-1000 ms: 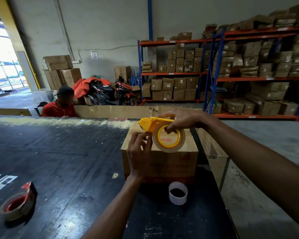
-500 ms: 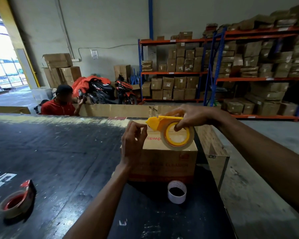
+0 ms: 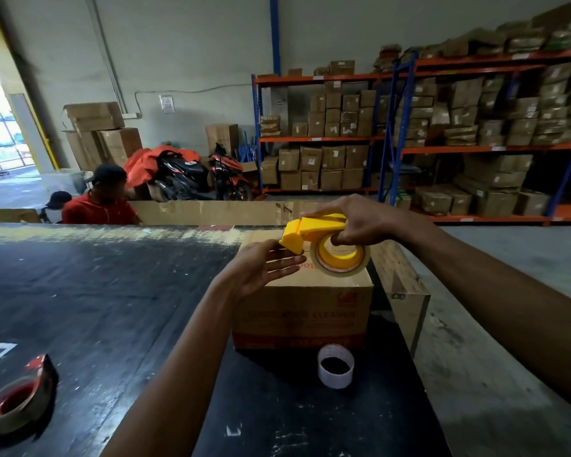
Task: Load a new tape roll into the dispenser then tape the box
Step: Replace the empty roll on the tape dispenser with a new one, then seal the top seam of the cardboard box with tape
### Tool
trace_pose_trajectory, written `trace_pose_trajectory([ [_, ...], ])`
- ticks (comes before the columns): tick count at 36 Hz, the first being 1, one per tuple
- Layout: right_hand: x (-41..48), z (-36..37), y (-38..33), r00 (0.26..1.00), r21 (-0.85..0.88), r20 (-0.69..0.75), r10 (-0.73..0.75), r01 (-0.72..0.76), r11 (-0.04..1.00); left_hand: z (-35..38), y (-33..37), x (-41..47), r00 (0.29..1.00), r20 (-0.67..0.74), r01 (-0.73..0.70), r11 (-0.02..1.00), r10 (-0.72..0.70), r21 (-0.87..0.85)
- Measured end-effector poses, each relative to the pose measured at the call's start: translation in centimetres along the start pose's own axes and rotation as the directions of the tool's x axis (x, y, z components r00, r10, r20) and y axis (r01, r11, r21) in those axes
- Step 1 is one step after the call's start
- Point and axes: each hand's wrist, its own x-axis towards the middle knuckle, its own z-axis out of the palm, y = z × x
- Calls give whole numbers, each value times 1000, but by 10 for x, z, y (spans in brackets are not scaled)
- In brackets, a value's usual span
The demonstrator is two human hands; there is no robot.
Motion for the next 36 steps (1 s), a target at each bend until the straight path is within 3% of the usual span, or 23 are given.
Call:
trace_pose_trajectory([
  [10, 1, 5, 13, 993, -111, -49, 112, -116, 987, 4, 20, 33, 984, 55, 160, 980, -167, 121],
  [22, -3, -8, 12, 956, -160, -152, 250, -273, 948, 16, 33, 87, 957, 163, 204, 957, -240, 208],
  [26, -2, -1, 20, 933, -164, -178, 314, -343, 925, 24, 32, 102, 951, 211, 164, 948, -225, 275],
  [31, -5, 12, 24, 898, -156, -207, 389, -422, 893, 26, 23, 121, 977, 175, 60, 945, -122, 322],
  [36, -5, 38, 19, 872, -162, -175, 457, -483, 861, 30, 10, 149, 994, 103, -98, 822, 48, 562],
])
